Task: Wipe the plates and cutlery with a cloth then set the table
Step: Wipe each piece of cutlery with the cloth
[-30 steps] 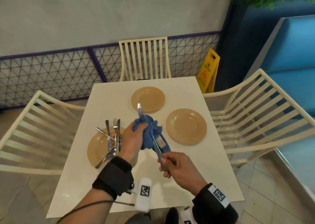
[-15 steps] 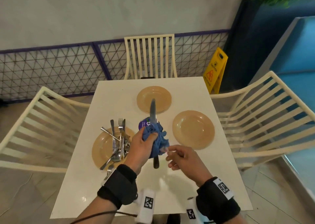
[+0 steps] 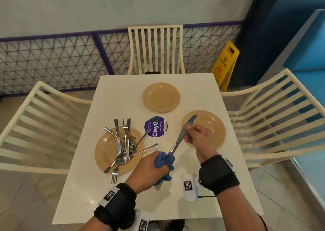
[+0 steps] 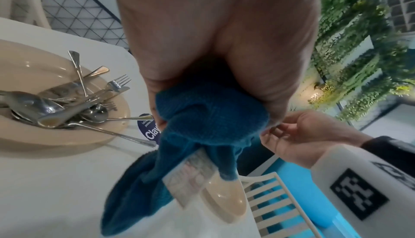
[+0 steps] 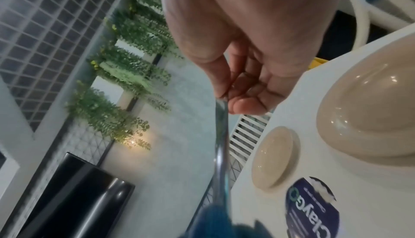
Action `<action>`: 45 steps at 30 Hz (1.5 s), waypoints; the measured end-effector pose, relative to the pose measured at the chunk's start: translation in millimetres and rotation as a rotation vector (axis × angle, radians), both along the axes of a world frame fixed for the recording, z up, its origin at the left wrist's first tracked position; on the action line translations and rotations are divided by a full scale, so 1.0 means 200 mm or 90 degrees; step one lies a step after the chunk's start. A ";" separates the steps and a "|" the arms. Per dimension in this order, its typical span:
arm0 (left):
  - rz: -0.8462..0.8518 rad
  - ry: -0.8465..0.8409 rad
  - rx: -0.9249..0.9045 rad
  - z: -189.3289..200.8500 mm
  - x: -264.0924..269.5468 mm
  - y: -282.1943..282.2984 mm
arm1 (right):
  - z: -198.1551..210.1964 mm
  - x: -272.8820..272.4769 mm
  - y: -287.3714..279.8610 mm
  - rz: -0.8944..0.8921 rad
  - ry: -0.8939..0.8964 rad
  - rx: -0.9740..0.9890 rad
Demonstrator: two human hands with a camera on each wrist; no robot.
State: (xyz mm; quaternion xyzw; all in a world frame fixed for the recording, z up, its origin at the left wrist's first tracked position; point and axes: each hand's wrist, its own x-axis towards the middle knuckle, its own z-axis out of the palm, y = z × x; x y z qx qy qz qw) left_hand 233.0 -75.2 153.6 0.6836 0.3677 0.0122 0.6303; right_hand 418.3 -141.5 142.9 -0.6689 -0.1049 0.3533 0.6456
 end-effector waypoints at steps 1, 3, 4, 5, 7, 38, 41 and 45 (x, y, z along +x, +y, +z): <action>0.002 0.012 -0.004 0.00 -0.01 0.02 | -0.01 0.01 0.00 -0.016 0.021 0.007; 0.003 0.025 0.004 0.02 0.01 0.05 | -0.02 -0.02 0.00 -0.015 0.047 0.011; 0.007 0.020 0.017 0.03 0.02 0.06 | -0.03 -0.05 0.00 0.000 0.052 0.008; 0.009 0.026 0.032 0.03 0.03 0.06 | -0.05 -0.09 0.00 0.022 0.050 0.001; 0.003 0.020 0.056 0.04 0.05 0.05 | -0.05 -0.12 0.01 0.051 0.027 -0.015; -0.188 0.143 0.054 -0.11 -0.28 0.29 | -0.18 -0.02 0.05 -0.113 0.115 -0.027; -0.101 0.134 -0.006 -0.09 -0.34 0.31 | -0.29 0.01 0.06 -0.072 0.094 -0.085; -0.009 0.116 0.022 -0.04 -0.36 0.32 | -0.47 -0.02 0.11 0.006 0.087 -0.179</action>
